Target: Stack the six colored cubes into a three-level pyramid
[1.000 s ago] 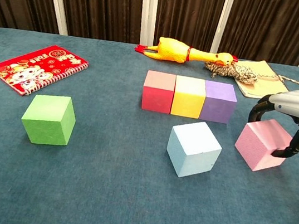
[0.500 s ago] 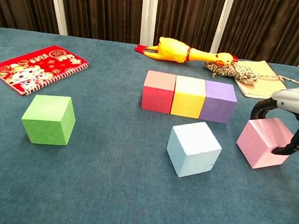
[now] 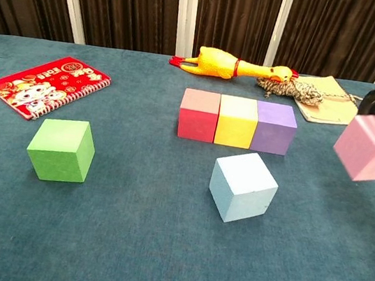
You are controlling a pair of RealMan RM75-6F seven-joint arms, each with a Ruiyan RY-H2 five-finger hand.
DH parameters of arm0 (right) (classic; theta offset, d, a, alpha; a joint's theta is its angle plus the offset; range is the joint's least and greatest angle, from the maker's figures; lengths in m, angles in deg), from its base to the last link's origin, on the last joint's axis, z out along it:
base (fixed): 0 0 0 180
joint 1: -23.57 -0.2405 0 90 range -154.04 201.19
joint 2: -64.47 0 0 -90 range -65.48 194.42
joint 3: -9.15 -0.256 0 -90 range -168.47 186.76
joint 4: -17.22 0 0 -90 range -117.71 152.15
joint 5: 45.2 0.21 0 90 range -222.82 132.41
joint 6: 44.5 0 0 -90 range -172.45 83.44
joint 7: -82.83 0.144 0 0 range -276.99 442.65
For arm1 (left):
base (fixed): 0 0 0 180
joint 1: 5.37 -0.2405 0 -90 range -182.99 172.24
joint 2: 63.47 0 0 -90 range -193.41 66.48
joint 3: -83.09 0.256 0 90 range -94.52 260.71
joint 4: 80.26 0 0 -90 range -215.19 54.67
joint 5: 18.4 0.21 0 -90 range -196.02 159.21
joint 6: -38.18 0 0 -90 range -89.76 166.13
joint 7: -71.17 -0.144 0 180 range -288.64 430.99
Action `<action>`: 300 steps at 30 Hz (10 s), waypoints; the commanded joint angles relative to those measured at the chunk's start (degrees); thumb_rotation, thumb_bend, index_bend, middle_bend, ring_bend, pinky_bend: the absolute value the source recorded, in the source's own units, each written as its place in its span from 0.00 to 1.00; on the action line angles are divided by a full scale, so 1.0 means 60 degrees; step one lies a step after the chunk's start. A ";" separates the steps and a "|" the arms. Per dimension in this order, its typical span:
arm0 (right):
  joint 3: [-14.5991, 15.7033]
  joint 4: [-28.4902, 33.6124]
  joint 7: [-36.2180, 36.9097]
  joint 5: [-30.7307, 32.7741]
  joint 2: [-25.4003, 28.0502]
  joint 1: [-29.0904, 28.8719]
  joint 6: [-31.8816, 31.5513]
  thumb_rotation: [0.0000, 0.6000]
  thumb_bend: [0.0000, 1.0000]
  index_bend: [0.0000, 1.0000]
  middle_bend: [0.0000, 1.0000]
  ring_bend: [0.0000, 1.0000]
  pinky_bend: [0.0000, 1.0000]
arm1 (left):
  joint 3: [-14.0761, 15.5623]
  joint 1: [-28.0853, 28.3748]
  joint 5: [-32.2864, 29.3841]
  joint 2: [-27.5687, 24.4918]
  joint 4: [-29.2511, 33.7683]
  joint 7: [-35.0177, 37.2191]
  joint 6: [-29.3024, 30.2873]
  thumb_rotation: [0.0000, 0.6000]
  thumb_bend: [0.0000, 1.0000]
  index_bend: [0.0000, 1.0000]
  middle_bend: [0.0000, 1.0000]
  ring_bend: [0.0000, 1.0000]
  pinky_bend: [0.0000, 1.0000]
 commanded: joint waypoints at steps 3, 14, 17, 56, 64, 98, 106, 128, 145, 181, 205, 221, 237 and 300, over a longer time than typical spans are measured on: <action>-0.0492 0.0706 -0.0217 0.0855 0.0901 -0.0259 -0.0249 1.00 0.33 0.43 0.44 0.18 0.00 | -0.0009 -0.0034 -0.0008 -0.0023 0.0023 0.0016 0.0031 1.00 0.16 0.15 0.00 0.00 0.08; -0.1084 0.1020 -0.3158 0.6370 0.0665 -0.3587 -0.0001 1.00 0.33 0.43 0.44 0.18 0.00 | -0.0091 -0.0048 0.0013 0.0041 -0.0236 -0.0201 0.0285 1.00 0.16 0.15 0.00 0.00 0.07; -0.0995 0.0667 -0.4300 0.8497 0.0180 -0.4842 -0.0338 1.00 0.33 0.43 0.44 0.18 0.00 | -0.0051 -0.0044 0.0127 0.0034 -0.0340 -0.0145 0.0309 1.00 0.16 0.15 0.00 0.00 0.05; -0.3248 -0.4235 -0.7751 1.2998 -0.3919 -0.6911 -0.1492 1.00 0.33 0.44 0.44 0.20 0.00 | -0.0067 -0.0073 -0.0214 -0.0156 -0.0180 -0.0392 -0.0024 1.00 0.16 0.15 0.00 0.00 0.02; -0.3512 -0.3987 -0.7619 1.2756 -0.3924 -0.6634 -0.1382 1.00 0.33 0.44 0.44 0.20 0.00 | -0.0081 -0.0044 -0.0242 -0.0107 -0.0178 -0.0394 -0.0051 1.00 0.16 0.15 0.00 0.00 0.02; -0.3559 -0.3958 -0.7024 1.1916 -0.4338 -0.6105 -0.0941 1.00 0.33 0.44 0.44 0.20 0.00 | -0.0099 -0.0044 -0.0283 -0.0134 -0.0079 -0.0254 -0.0100 1.00 0.16 0.15 0.00 0.00 0.02; -0.3589 -0.4086 -0.6951 1.1899 -0.4365 -0.6056 -0.0875 1.00 0.33 0.44 0.44 0.20 0.00 | -0.0122 -0.0052 -0.0315 -0.0148 -0.0076 -0.0218 -0.0101 1.00 0.16 0.15 0.00 0.00 0.02; -0.3578 -0.4187 -0.7102 1.2089 -0.4324 -0.6044 -0.0592 1.00 0.33 0.44 0.44 0.20 0.00 | -0.0134 -0.0040 -0.0331 -0.0126 -0.0081 -0.0262 -0.0078 1.00 0.16 0.15 0.00 0.00 0.02; -0.3581 -0.4165 -0.7166 1.2128 -0.4237 -0.6129 -0.0598 1.00 0.33 0.45 0.44 0.20 0.00 | -0.0140 -0.0030 -0.0344 -0.0112 -0.0085 -0.0290 -0.0074 1.00 0.16 0.15 0.00 0.00 0.02; -0.3302 -0.4105 -0.6851 1.2050 -0.4068 -0.5949 0.0035 1.00 0.33 0.45 0.44 0.20 0.00 | -0.0126 0.0013 -0.0321 -0.0028 -0.0104 -0.0454 -0.0031 1.00 0.16 0.15 0.00 0.00 0.02; -0.3088 -0.3937 -0.6678 1.2186 -0.3902 -0.6082 -0.0054 1.00 0.33 0.27 0.30 0.11 0.00 | -0.0157 0.0009 -0.0372 -0.0013 -0.0080 -0.0475 -0.0019 1.00 0.16 0.15 0.00 0.00 0.02; -0.3019 -0.3863 -0.6841 1.2482 -0.3827 -0.6177 -0.0074 1.00 0.33 0.25 0.26 0.07 0.00 | -0.0160 0.0014 -0.0382 -0.0012 -0.0091 -0.0458 -0.0036 1.00 0.16 0.15 0.00 0.00 0.02; -0.3037 -0.3765 -0.6859 1.2577 -0.3801 -0.6219 -0.0301 1.00 0.33 0.25 0.25 0.05 0.00 | -0.0165 0.0007 -0.0375 -0.0023 -0.0073 -0.0420 -0.0031 1.00 0.16 0.15 0.00 0.00 0.02; -0.0223 0.2471 0.1633 -0.2728 0.1751 0.3576 -0.5630 1.00 0.15 0.00 0.07 0.00 0.00 | 0.0426 0.0656 -0.0008 -0.3175 0.2803 0.1442 -0.3427 1.00 0.09 0.14 0.00 0.00 0.02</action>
